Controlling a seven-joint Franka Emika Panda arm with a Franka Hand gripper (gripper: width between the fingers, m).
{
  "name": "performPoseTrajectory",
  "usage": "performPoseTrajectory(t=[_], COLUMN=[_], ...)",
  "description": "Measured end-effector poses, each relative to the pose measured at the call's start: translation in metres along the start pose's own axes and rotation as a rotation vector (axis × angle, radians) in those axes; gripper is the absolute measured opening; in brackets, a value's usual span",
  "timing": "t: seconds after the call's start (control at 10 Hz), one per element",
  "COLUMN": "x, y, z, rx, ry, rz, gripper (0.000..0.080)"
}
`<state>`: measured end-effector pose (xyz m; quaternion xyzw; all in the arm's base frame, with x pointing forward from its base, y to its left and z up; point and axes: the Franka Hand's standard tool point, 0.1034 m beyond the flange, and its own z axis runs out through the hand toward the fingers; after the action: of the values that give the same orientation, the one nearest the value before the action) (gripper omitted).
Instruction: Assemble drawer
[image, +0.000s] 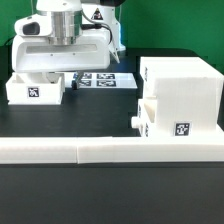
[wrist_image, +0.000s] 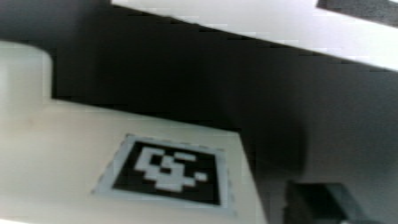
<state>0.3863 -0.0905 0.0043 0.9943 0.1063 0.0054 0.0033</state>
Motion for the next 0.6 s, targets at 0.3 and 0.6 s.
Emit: performPoseTrajectory(t=[0.3, 0.6], x=[0.0003, 0.0003], y=[0.0, 0.0], z=[0.0, 0.0], rx=[0.0, 0.0], ry=[0.0, 0.0], rz=[-0.002, -0.002], gripper=[0.0042, 0.0042])
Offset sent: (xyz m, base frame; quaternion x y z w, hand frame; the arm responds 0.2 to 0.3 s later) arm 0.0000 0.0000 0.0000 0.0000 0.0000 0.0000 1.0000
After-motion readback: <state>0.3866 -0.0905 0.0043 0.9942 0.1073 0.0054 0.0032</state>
